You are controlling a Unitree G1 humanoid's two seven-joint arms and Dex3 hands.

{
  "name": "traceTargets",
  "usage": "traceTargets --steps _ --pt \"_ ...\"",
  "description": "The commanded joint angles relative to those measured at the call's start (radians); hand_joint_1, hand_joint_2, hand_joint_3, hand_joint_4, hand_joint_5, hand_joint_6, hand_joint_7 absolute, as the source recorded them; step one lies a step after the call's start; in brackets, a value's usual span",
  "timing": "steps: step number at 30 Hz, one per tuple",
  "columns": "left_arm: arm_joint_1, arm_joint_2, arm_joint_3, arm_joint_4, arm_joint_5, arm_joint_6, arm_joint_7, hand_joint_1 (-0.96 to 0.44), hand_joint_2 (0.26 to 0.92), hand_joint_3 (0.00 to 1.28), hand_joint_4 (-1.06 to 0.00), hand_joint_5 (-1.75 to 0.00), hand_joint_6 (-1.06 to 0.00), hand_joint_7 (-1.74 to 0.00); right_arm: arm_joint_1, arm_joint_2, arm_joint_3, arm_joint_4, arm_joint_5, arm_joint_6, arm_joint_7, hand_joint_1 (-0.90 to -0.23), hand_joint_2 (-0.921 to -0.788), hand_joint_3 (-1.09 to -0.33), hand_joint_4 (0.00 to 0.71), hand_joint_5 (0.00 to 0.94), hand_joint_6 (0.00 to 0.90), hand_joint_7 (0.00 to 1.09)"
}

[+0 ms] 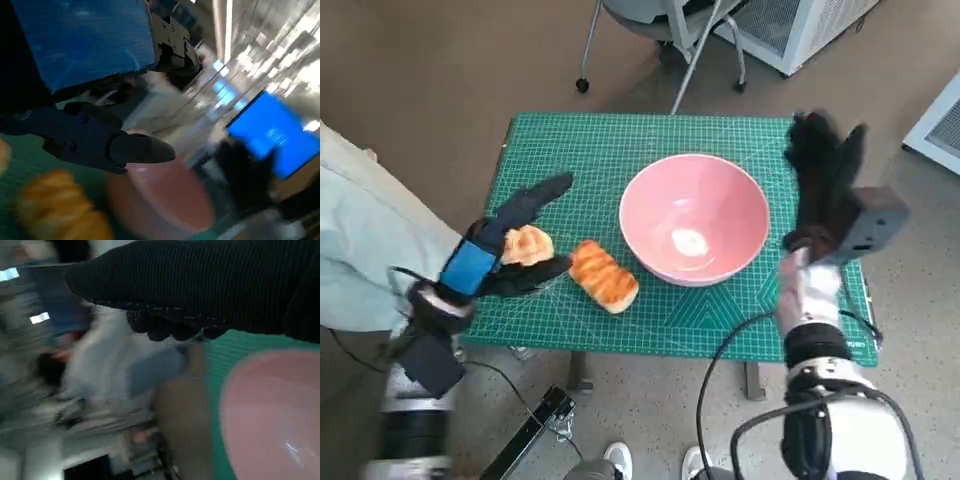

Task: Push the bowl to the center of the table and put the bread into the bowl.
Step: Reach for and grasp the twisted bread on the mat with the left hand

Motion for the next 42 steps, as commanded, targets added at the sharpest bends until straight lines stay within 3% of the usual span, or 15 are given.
traceTargets --steps 1,6,11,15,24,31,42 --pt "-0.050 0.074 -0.062 -0.026 0.079 0.056 -0.050 -0.31 0.867 0.02 -0.42 0.00 -0.32 -0.28 0.026 -0.007 0.022 -0.034 0.011 -0.141 0.133 -0.553 -0.921 -0.799 0.253 0.025 0.064 0.67" --pt "-0.114 0.133 -0.127 -0.016 0.160 0.110 -0.095 -0.26 0.821 0.00 -0.42 0.00 -0.40 -0.21 0.043 0.005 0.020 -0.091 0.077 -0.264 0.281 -0.548 -0.921 -0.792 0.307 0.047 0.086 0.68" --pt "-0.178 0.161 -0.184 0.025 0.215 0.129 -0.127 -0.22 0.782 0.00 -0.42 0.00 -0.46 -0.14 0.068 0.004 0.036 -0.146 0.111 -0.328 0.373 -0.503 -0.921 -0.786 0.317 0.044 0.097 0.69" --pt "-0.221 0.168 -0.228 0.064 0.246 0.135 -0.151 -0.20 0.765 0.00 -0.42 0.00 -0.49 -0.11 0.094 0.006 0.054 -0.195 0.136 -0.358 0.432 -0.505 -0.921 -0.776 0.318 0.039 0.104 0.70" --pt "-0.311 0.157 -0.332 0.198 0.326 0.110 -0.169 -0.20 0.760 0.00 -0.44 -0.01 -0.54 -0.10 0.145 0.008 0.083 -0.278 0.181 -0.365 0.493 -0.551 -0.921 -0.739 0.308 0.017 0.085 0.75" --pt "-0.381 0.135 -0.411 0.316 0.414 0.087 -0.141 -0.20 0.764 0.00 -0.45 -0.01 -0.55 -0.08 0.161 0.008 0.084 -0.293 0.211 -0.371 0.513 -0.572 -0.921 -0.714 0.308 0.013 0.069 0.77" --pt "-0.467 0.074 -0.528 0.475 0.548 0.113 -0.097 -0.22 0.771 0.00 -0.46 -0.01 -0.55 -0.06 0.173 0.006 0.086 -0.298 0.228 -0.383 0.518 -0.588 -0.921 -0.705 0.317 0.014 0.053 0.79"
